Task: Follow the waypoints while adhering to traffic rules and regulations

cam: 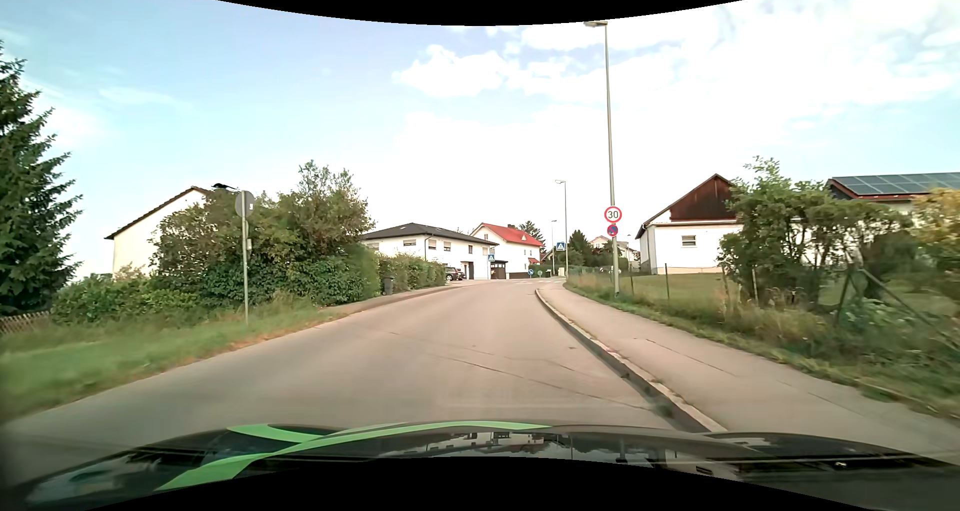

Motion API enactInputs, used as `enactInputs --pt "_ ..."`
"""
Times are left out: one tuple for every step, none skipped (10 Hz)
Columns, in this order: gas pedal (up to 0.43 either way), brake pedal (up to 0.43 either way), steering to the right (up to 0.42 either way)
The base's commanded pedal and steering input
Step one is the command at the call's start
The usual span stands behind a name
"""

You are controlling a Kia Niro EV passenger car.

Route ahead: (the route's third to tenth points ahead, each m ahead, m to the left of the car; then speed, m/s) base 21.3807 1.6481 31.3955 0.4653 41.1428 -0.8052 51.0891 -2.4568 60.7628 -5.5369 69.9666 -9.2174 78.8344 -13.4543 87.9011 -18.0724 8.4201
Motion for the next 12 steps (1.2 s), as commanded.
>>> enactInputs --pt "0.26 0.0 -0.01" --pt "0.26 0.0 -0.007" --pt "0.26 0.0 -0.004" --pt "0.26 0.0 -0.003" --pt "0.26 0.0 -0.003" --pt "0.26 0.0 -0.001" --pt "0.26 0.0 -0.001" --pt "0.248 0.0 0.0" --pt "0.24 0.0 0.0" --pt "0.228 0.0 0.001" --pt "0.189 0.0 0.001" --pt "0.138 0.0 0.002"
